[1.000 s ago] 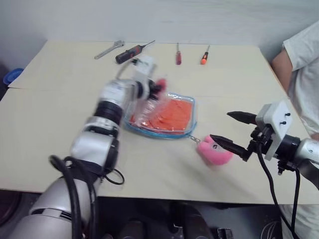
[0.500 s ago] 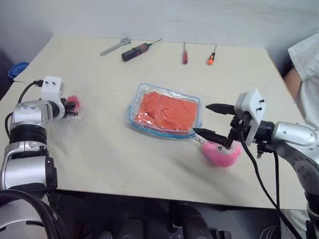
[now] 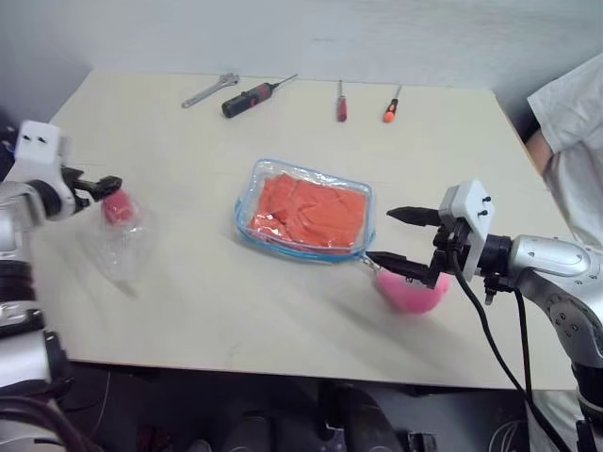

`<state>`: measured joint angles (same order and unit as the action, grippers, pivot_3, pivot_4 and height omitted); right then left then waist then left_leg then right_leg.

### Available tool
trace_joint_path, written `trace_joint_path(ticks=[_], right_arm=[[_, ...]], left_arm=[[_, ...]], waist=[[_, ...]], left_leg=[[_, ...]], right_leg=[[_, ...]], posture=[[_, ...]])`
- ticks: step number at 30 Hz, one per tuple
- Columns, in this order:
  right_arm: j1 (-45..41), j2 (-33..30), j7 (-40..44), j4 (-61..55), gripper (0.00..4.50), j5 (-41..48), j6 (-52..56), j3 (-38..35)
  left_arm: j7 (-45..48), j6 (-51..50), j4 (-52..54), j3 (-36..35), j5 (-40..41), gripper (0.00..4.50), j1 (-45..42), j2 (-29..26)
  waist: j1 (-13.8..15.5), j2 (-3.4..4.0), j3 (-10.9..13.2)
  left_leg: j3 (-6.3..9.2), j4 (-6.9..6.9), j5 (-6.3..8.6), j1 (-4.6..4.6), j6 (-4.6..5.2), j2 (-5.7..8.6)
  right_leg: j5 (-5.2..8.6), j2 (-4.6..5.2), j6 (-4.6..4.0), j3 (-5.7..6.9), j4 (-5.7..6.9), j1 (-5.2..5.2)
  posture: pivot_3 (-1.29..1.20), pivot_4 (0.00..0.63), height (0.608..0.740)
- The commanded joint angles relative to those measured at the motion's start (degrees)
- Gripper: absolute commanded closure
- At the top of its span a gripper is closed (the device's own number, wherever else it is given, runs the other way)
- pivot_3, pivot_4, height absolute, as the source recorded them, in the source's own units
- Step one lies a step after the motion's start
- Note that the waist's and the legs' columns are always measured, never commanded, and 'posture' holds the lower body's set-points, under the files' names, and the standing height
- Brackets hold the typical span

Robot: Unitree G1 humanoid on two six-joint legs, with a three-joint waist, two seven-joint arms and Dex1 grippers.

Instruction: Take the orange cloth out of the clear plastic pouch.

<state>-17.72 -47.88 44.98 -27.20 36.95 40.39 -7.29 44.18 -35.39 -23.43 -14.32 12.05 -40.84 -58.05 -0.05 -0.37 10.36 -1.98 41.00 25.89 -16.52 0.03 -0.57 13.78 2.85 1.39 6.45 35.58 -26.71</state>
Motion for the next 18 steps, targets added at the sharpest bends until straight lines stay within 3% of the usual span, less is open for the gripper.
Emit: trace_joint_path(ticks=[1, 3, 7, 13, 16, 18], right_arm=[[1.0, -2.1, 0.2, -3.1, 0.0, 0.8, 0.1, -4.0], [1.5, -2.6, 0.3, -3.2, 0.0, 1.1, 0.3, -4.9], [4.2, -4.0, 1.1, -4.5, 0.0, 2.0, 1.1, -7.5], [7.8, -4.2, -0.4, -7.1, 0.0, 3.0, 2.4, -11.0], [9.5, -3.7, -1.9, -8.7, 0.0, 3.4, 3.0, -12.5], [10.7, -3.5, -2.7, -9.8, 0.0, 3.8, 3.4, -13.3]], left_arm=[[16.9, 4.8, 14.2, 0.1, 7.5, 0.63, 2.4, -4.5], [22.4, 7.6, 18.6, 3.2, 8.5, 0.63, 1.7, -5.0], [27.9, 21.0, 18.2, 16.6, 1.0, 0.63, -4.2, 1.8], [27.4, 40.3, 3.9, 27.5, -10.1, 0.63, -10.1, 12.6], [22.9, 49.1, -5.8, 30.1, -15.4, 1.19, -13.8, 17.2], [19.8, 53.1, -10.7, 30.6, -17.7, 1.86, -16.1, 19.5]], waist=[[0.0, 0.01, 0.0], [0.4, 0.02, 0.0], [1.5, 0.21, 0.0], [1.0, 0.11, 0.0], [0.9, 0.11, 0.0], [1.1, 0.1, 0.0]], left_leg=[[0.05, 0.01, 0.0, 0.0, 0.0, 0.0], [0.11, 0.08, 0.0, 0.0, -0.01, -0.01], [0.02, 0.07, 0.0, 0.12, 0.0, 0.06], [-0.36, 0.05, 0.01, 0.02, 0.05, -0.02], [-0.49, 0.03, 0.01, 0.04, 0.04, -0.04], [-0.49, 0.03, 0.02, 0.1, 0.06, -0.07]], right_leg=[[0.01, 0.01, -0.01, -0.01, -0.01, 0.0], [0.01, 0.03, -0.01, -0.01, -0.02, 0.03], [0.01, 0.1, -0.01, -0.07, -0.02, 0.16], [-0.01, -0.2, 0.01, -0.18, -0.02, 0.12], [-0.02, -0.26, -0.02, -0.2, 0.0, 0.09], [-0.03, -0.22, -0.02, -0.22, 0.03, 0.1]], posture=[[0.0, 0.15, 0.74], [0.0, 0.15, 0.74], [0.0, 0.15, 0.74], [0.0, 0.15, 0.74], [0.0, 0.15, 0.74], [0.0, 0.15, 0.74]])
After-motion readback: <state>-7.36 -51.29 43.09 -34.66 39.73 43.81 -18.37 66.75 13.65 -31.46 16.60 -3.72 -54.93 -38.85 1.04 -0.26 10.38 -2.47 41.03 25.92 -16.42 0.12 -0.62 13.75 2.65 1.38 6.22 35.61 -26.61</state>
